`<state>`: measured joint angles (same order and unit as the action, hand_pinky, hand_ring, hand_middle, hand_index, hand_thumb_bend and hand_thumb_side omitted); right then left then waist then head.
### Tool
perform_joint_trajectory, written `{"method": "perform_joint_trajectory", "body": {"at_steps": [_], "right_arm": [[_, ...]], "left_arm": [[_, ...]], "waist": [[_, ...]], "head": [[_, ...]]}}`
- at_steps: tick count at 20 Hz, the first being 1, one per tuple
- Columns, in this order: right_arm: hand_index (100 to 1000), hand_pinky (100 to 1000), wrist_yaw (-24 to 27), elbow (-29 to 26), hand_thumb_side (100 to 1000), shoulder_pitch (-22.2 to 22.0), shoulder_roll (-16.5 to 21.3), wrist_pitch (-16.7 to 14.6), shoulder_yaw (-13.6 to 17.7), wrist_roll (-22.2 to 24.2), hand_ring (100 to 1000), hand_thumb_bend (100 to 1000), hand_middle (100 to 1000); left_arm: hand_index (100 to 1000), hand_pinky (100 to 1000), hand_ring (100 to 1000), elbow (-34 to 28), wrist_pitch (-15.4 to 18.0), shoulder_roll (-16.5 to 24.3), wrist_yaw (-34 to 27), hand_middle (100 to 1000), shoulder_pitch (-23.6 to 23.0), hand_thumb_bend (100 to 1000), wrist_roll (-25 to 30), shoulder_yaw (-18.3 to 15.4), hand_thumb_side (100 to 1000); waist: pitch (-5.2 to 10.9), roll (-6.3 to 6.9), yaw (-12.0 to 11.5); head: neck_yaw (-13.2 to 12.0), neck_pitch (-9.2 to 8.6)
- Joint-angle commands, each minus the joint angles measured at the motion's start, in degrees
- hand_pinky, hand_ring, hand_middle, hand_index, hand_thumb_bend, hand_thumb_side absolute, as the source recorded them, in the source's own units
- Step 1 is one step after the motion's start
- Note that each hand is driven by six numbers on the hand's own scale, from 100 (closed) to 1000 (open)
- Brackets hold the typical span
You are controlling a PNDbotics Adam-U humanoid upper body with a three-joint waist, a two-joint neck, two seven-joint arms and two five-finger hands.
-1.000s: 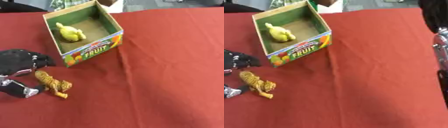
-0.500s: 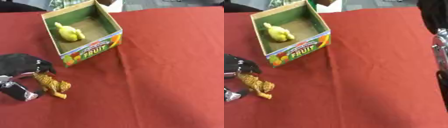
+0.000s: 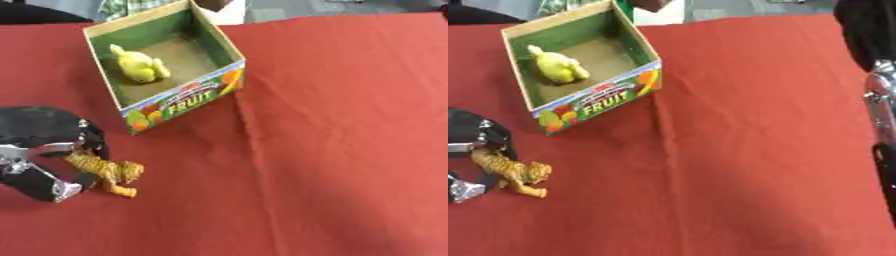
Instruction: Pick up objects on the table and place them in the box.
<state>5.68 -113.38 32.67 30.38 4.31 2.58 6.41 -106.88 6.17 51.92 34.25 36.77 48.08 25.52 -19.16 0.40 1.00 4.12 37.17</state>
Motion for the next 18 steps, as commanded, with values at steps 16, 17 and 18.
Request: {"method": "perform_joint_trajectory", "body": {"at_steps": [16,17,18], "right_arm": [[855,933,-0.2,-1.2,1000,0.2,-0.2,0.1,1.2,0.2,808,100,706],[855,933,-0.2,-1.2,1000,0.2,-0.2,0.1,1.2,0.2,808,100,706],[854,934,-0.2,-1.2,1000,0.2,-0.2,0.2,1.2,0.3,808,100,706]], "left_arm": [[937,529,779,0.0,-3.0,1.0,0.8,818,0.3,301,3.9,0.2,494],[945,531,782,0.3,-2.8,0.9,1.1,822,0.4,305,3.9,0.2,497],[957,535,787,0.5,-2.7,0.8,1.4,830,0.4,322,3.9,0.3,508]], "waist": [[1.00,-0.16,0.0],[0.98,-0.16,0.0],[0.96,-0.16,0.0]], "head": [[-0.2,-1.22],[-0.1,-1.23],[-0.1,-1.24]]}}
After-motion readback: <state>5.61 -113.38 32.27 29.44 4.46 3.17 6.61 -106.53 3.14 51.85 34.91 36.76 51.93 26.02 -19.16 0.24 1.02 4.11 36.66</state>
